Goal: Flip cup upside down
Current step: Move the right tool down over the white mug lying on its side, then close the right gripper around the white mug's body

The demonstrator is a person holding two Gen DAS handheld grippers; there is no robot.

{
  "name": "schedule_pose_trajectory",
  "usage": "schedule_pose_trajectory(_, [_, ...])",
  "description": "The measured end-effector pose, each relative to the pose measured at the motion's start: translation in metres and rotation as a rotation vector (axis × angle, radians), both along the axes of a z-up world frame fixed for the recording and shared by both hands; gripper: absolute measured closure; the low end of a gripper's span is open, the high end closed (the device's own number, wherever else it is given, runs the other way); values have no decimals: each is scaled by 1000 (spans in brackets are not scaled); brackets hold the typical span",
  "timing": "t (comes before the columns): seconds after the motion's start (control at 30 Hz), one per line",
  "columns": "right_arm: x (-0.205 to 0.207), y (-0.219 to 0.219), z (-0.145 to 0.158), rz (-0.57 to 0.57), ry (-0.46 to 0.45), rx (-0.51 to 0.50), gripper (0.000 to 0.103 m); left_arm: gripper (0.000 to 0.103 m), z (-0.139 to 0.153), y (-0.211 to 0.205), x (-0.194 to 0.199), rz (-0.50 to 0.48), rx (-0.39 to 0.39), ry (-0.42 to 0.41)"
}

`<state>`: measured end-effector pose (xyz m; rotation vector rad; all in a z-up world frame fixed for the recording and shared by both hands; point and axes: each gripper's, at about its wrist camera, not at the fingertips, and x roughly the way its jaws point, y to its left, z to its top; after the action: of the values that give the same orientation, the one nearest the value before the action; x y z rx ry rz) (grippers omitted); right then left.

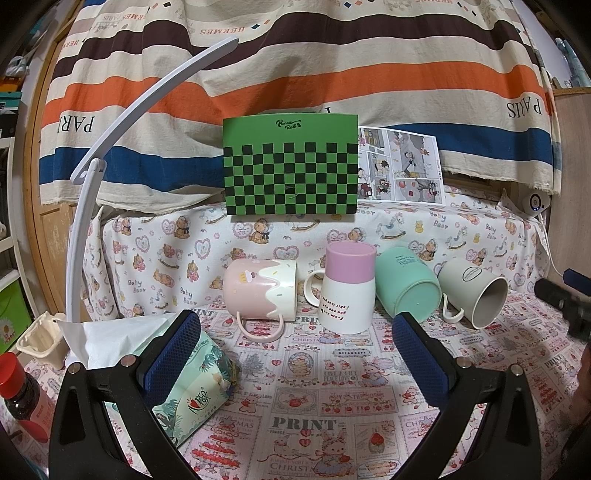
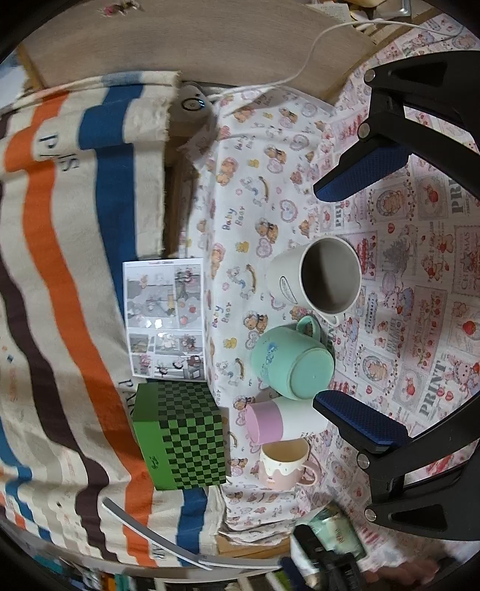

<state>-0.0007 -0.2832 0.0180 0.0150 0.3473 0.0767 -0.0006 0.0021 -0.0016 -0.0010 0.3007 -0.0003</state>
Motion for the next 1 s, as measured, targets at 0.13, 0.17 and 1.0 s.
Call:
schedule_pose_trajectory(0.13, [37,-18,28,33,148,111,0,0,0,0,0,0,2,1])
schedule_pose_trajectory(0.17, [49,-20,34,35,190,114,0,0,0,2,0,1,3,0])
schedule_pose_trajectory(1.0, [251,-24,-41,-49,859,108,23,0,0,0,2,-2,13,12])
